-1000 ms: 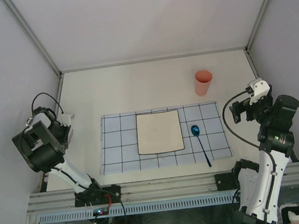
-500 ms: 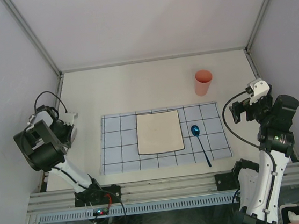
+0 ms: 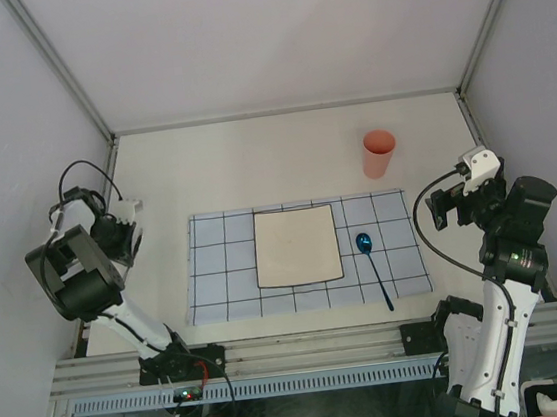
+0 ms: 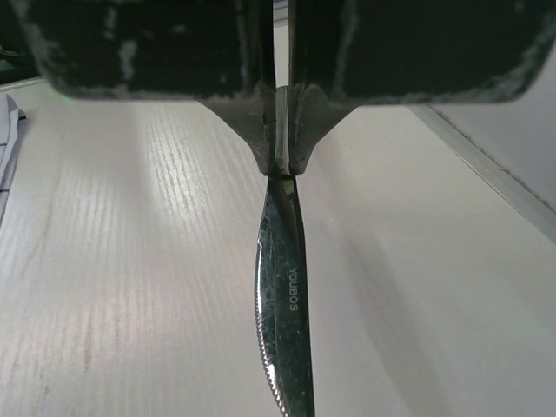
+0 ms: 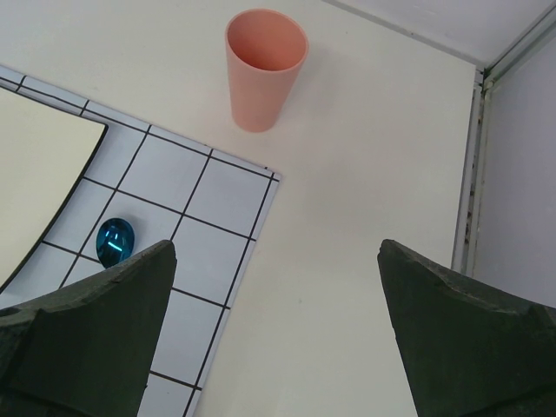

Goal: Set the dinner table for one person
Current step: Pick up the knife at the center of the board.

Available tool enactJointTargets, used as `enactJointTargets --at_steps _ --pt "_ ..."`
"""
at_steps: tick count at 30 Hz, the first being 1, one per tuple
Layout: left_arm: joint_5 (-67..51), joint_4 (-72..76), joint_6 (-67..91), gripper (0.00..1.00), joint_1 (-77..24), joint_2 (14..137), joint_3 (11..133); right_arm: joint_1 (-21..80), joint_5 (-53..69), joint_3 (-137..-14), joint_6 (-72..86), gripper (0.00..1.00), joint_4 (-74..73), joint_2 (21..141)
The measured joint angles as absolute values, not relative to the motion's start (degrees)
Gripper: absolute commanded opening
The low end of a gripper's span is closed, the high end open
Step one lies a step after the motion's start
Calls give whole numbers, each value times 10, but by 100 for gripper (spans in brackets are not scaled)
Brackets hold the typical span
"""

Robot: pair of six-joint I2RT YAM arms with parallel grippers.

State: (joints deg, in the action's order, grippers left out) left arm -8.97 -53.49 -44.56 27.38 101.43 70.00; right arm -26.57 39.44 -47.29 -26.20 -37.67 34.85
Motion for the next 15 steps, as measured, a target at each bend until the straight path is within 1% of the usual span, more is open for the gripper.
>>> enactJointTargets --at_steps 15 --pt "-137 -588 -409 0 267 1007 736 -257 390 -473 -264 100 -377 345"
